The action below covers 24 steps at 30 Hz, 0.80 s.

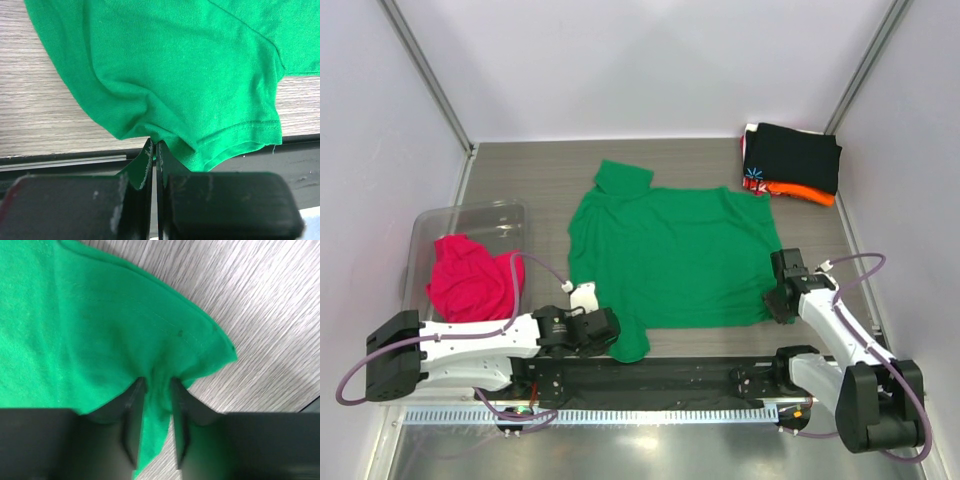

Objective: Fold and stack the t-shirts
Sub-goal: Fold the tshirt

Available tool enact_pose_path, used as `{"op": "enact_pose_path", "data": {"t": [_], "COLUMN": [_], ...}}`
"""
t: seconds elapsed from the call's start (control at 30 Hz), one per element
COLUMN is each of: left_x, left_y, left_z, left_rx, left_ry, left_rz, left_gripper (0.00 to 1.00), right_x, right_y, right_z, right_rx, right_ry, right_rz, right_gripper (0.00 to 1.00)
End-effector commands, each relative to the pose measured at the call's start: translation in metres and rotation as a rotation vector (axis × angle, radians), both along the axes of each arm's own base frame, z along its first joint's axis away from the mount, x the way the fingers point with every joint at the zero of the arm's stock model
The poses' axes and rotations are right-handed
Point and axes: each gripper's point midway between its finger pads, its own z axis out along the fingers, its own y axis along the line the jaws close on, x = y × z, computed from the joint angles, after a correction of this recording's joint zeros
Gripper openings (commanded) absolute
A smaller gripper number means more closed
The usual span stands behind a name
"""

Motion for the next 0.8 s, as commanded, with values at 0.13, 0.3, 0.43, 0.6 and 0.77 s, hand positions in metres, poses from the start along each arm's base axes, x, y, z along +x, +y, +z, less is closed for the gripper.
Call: {"op": "enact_pose_path", "data": {"t": [0.13,0.3,0.43,0.6,0.77], "left_x": [0.005,0.008,0.013,0.032,0.068], "left_y": [-0.007,-0.002,0.005,0.008,0.013], "left_z": [0.027,0.06,0.084,0.108,0.12], "left_rx": [-0.038,-0.063,-0.052,0.0,0.075], "left_ry": [-0.027,-0.058,-0.102,-0.158,-0.184], "left_rz": [0.002,0.002,-0.009,-0.022,-0.028], "left_gripper": [0.0,0.0,0.0,0.0,0.0], "right_x": [0.003,0.003,-0.002,0.001,0.034], "right_y": [0.012,0.016,0.018,0.023,0.026], "right_z": [0.015,0.042,0.056,0.061,0.082], "right_rx": [0.068,0.087,0.096,0.108,0.082], "right_ry": [-0.084,-0.148,-0.183,-0.197,-0.223], "right_rz": [0.021,0.05,0.087,0.137,0.223], "right_gripper": [0.1,0.01,0.01,0.01,0.01]}}
